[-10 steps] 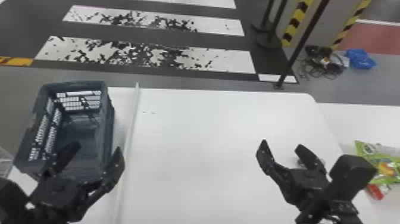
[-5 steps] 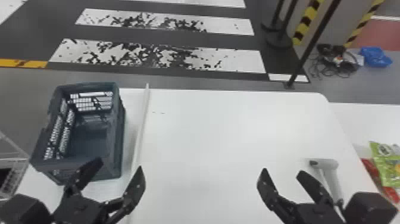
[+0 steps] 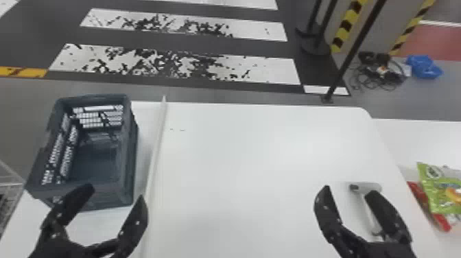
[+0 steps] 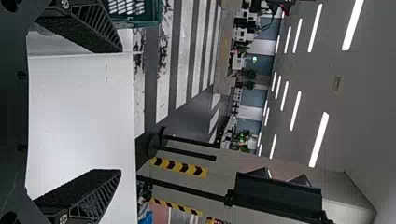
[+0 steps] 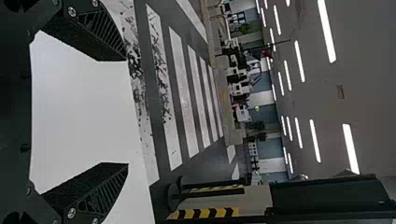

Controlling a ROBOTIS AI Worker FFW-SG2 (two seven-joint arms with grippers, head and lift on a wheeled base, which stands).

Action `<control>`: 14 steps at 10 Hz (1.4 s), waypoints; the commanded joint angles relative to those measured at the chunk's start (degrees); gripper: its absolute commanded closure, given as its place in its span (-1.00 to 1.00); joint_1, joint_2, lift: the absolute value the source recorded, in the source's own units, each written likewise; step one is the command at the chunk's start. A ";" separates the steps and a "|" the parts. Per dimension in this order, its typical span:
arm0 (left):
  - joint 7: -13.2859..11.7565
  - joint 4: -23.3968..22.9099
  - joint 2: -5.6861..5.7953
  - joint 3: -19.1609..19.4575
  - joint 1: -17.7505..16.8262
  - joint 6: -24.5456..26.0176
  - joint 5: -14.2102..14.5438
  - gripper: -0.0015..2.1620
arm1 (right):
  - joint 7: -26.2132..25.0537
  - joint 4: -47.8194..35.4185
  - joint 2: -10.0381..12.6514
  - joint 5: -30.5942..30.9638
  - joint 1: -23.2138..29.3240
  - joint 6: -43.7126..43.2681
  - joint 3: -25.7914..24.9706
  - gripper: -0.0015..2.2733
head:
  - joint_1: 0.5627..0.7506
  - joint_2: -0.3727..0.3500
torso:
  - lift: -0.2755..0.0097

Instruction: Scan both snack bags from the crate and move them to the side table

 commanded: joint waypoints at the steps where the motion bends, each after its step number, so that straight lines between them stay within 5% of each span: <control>1: -0.01 -0.49 0.09 0.56 0.64 -0.51 0.80 -0.93 | 0.01 0.42 0.00 -0.28 0.51 -2.37 -0.09 -0.88 | 0.41 -0.24 | 0.73; 2: -1.24 -1.20 0.00 1.71 0.99 0.19 3.52 -0.93 | 0.09 0.24 0.00 -0.28 0.77 -1.84 -0.44 -0.88 | 0.41 -0.23 | 0.73; 4: -1.59 -1.46 -0.09 1.97 1.08 1.78 3.61 -0.93 | 0.18 -0.37 -0.09 -0.72 0.77 3.61 -1.23 -0.88 | 0.41 -0.23 | 0.73; 14: -0.80 -1.72 -0.18 1.88 1.52 1.95 3.00 -0.93 | 0.36 -1.78 -0.35 -1.51 2.79 1.85 -1.41 -0.89 | 0.41 -0.22 | 0.73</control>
